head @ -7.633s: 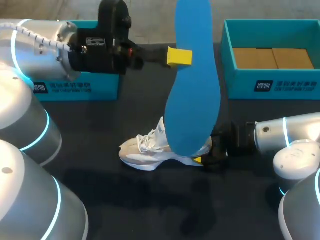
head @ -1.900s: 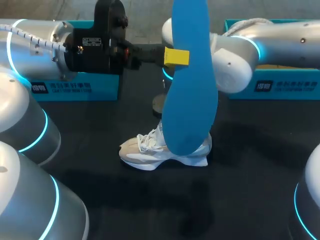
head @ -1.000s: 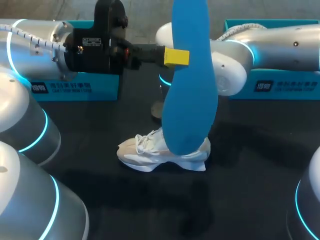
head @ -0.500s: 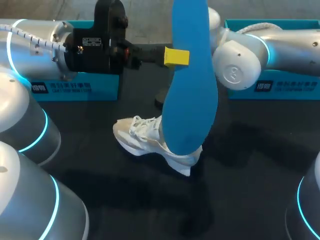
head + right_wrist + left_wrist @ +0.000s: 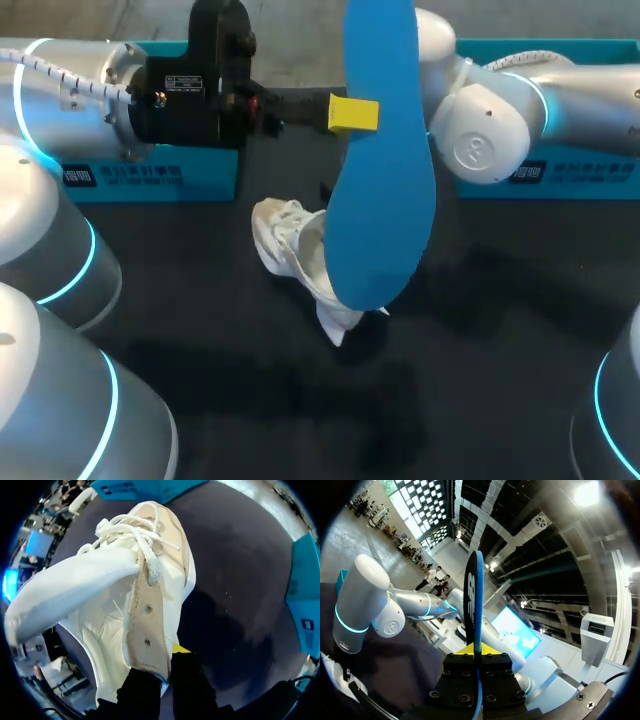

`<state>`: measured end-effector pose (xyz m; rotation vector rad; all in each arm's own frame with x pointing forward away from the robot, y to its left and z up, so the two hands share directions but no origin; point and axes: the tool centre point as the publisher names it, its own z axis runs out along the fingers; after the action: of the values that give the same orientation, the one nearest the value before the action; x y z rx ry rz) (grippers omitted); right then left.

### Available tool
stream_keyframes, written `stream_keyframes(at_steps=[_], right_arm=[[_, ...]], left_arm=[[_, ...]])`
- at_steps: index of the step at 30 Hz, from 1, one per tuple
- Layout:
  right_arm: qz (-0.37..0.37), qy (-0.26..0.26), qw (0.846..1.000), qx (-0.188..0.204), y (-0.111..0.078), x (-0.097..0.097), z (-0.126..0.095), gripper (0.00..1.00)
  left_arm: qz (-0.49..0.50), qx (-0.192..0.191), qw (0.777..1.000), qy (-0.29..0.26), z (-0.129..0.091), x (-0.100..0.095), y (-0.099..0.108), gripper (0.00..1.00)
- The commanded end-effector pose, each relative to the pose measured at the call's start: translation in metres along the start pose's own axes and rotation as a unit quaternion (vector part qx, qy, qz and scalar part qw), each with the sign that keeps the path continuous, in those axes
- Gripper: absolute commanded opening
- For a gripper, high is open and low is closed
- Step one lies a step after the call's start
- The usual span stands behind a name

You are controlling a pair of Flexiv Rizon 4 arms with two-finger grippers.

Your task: Take the shoe out of the shoebox, open the shoe tongue, remove and reinsert the insole, then place the shoe into the shoebox

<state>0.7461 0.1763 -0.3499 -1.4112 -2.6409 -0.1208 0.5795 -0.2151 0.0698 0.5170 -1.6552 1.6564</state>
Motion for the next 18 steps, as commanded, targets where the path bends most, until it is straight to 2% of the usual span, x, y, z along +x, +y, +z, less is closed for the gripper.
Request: stream_keyframes(at_steps=[1,3,7,12,18], right_arm=[[0.036,0.010,0.999,-0.028,-0.007,0.004,0.004,0.00],[0.053,0.010,0.998,-0.023,-0.007,0.006,0.006,0.00],[0.080,0.026,0.995,-0.048,-0.011,0.007,0.015,0.00],[0.114,0.037,0.992,-0.046,-0.017,0.006,0.026,0.00],[0.134,0.042,0.989,-0.051,-0.018,0.006,0.030,0.00]], left_arm=[[0.000,-0.001,1.000,-0.001,0.000,0.000,0.000,0.00],[0.000,-0.001,1.000,-0.001,0.000,0.000,0.000,0.00],[0.000,-0.001,1.000,-0.001,0.000,0.000,0.000,0.00],[0.000,-0.001,1.000,-0.001,0.000,0.000,0.000,0.00],[0.000,-0.001,1.000,-0.001,0.000,0.000,0.000,0.00]])
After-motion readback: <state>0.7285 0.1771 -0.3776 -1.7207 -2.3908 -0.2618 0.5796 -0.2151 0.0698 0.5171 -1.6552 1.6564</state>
